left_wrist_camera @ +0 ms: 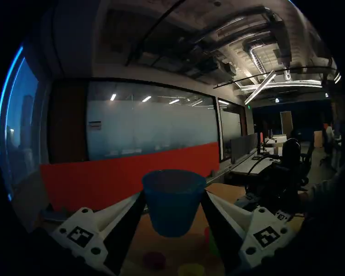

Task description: Pour water

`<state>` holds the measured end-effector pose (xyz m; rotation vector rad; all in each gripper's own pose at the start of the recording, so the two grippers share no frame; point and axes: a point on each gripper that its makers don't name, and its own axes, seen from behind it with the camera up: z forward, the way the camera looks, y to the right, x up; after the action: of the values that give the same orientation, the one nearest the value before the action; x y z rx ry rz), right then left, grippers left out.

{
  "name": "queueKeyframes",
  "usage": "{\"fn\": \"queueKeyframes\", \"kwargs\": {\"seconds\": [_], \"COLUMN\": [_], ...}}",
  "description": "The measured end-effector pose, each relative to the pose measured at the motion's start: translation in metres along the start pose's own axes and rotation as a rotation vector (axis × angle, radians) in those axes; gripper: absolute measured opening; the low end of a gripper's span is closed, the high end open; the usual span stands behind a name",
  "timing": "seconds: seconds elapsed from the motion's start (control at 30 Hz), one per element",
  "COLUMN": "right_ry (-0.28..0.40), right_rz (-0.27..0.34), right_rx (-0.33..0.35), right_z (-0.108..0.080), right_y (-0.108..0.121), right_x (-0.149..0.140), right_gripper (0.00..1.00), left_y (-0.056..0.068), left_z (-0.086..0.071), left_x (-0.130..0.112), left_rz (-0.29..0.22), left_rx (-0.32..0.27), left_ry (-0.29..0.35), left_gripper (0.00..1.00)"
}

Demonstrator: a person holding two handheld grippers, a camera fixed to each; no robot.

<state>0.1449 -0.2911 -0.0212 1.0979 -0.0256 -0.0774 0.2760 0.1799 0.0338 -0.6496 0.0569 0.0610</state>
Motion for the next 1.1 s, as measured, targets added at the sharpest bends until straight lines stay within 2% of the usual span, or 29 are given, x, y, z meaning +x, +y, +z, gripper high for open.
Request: {"fn": "queueKeyframes", "kwargs": {"seconds": [0.3, 0.8, 1.1], "right_ry": [0.000, -0.011, -0.012], "right_rz": [0.004, -0.007, -0.005], "right_rx": [-0.022, -0.089, -0.116], "right_z": [-0.009, -0.045, -0.063], "right_y": [0.008, 0.033, 0.041], "right_x": [0.005, 0.019, 0.026], "right_gripper": [0.90, 0.90, 0.90], "left_y": [-0.010, -0.023, -0.026], "left_z": [-0.008, -0.029, -0.038], "left_x": [-0.011, -0.034, -0.045], "left_rz": [0.007, -0.023, -0.035], "left_rx": [0.019, 0.041, 0.047], "left_ry": [-0.021, -0.041, -0.049], "left_gripper": [0.84, 0.84, 0.84]}}
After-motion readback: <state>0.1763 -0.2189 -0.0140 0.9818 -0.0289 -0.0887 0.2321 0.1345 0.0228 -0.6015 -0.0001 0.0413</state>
